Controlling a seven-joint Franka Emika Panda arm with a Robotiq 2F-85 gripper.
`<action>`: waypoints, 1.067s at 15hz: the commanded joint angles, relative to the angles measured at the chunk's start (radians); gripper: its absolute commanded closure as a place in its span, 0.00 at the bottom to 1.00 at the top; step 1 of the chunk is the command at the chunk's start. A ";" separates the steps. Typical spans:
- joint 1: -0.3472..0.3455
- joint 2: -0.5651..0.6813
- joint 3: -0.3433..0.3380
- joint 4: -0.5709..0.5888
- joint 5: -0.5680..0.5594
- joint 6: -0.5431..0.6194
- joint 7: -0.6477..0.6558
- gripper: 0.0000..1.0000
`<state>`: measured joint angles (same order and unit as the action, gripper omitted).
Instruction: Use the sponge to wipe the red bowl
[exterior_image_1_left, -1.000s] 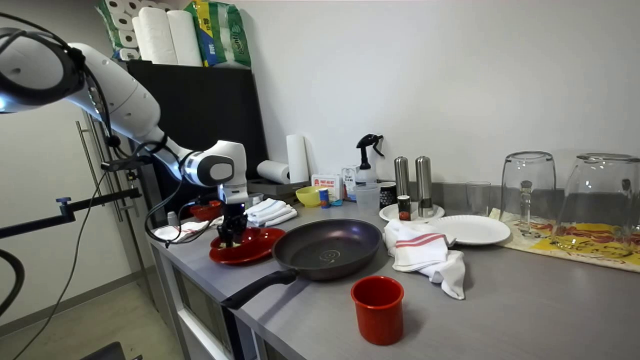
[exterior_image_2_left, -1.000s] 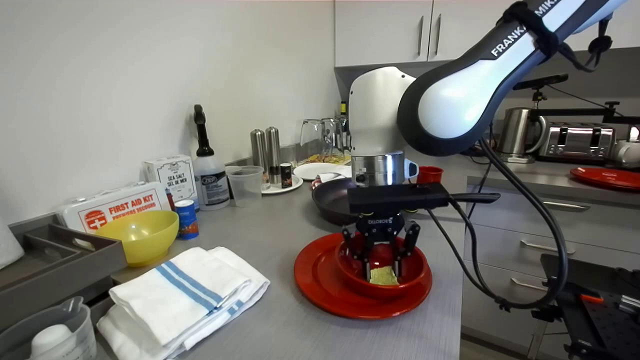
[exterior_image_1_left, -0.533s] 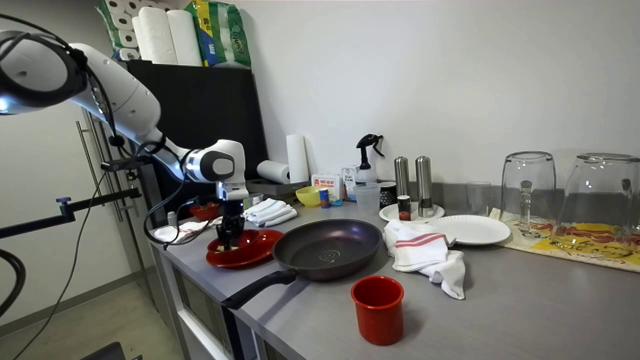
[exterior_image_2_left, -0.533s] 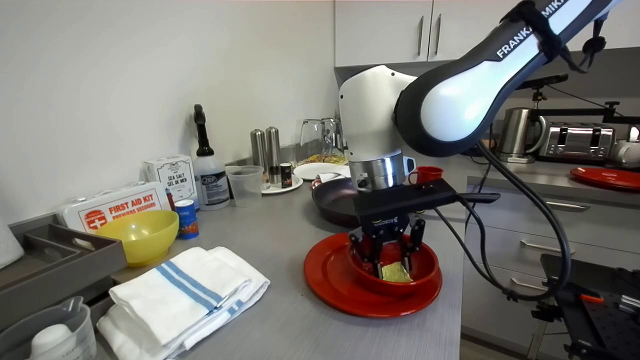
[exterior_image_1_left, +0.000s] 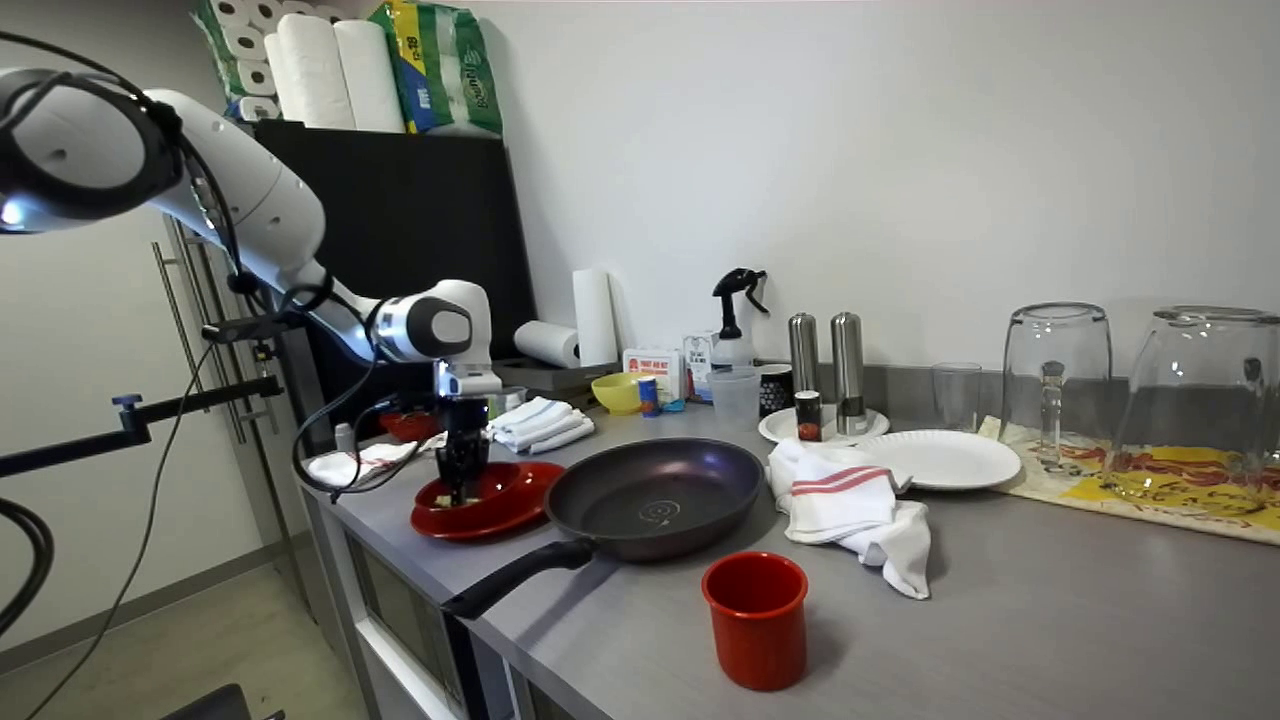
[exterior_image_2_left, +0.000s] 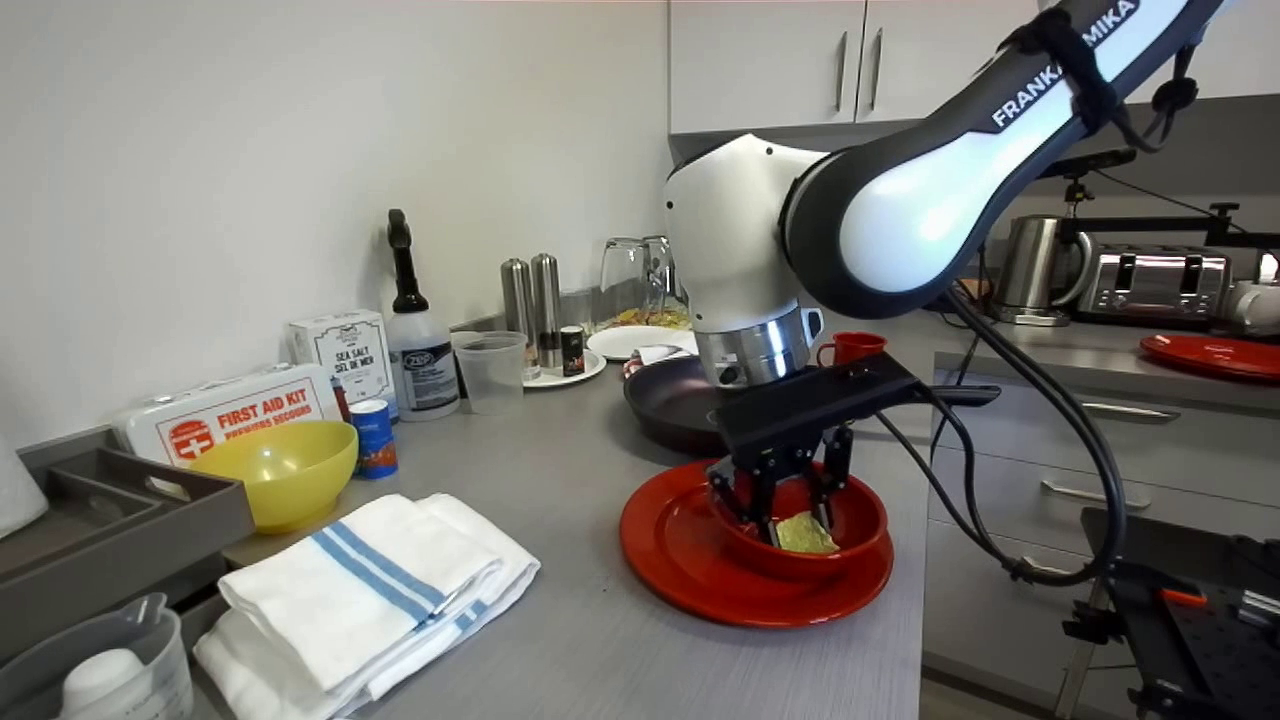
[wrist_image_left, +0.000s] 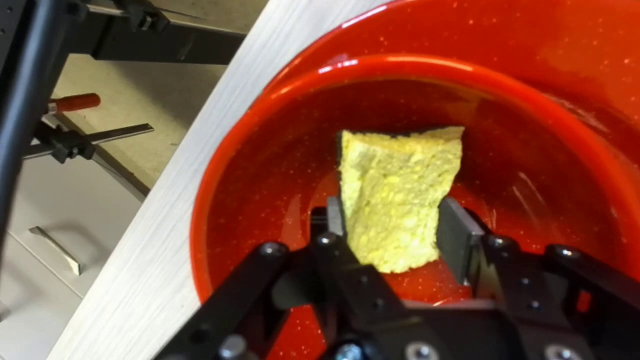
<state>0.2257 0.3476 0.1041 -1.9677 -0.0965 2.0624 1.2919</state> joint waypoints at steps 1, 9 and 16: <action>0.033 0.040 -0.027 0.037 -0.097 -0.081 -0.007 0.77; 0.070 0.059 -0.043 0.049 -0.307 -0.140 0.025 0.77; 0.042 0.055 -0.026 0.057 -0.202 -0.101 0.024 0.77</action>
<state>0.2749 0.3740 0.0750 -1.9395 -0.3572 1.9443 1.3024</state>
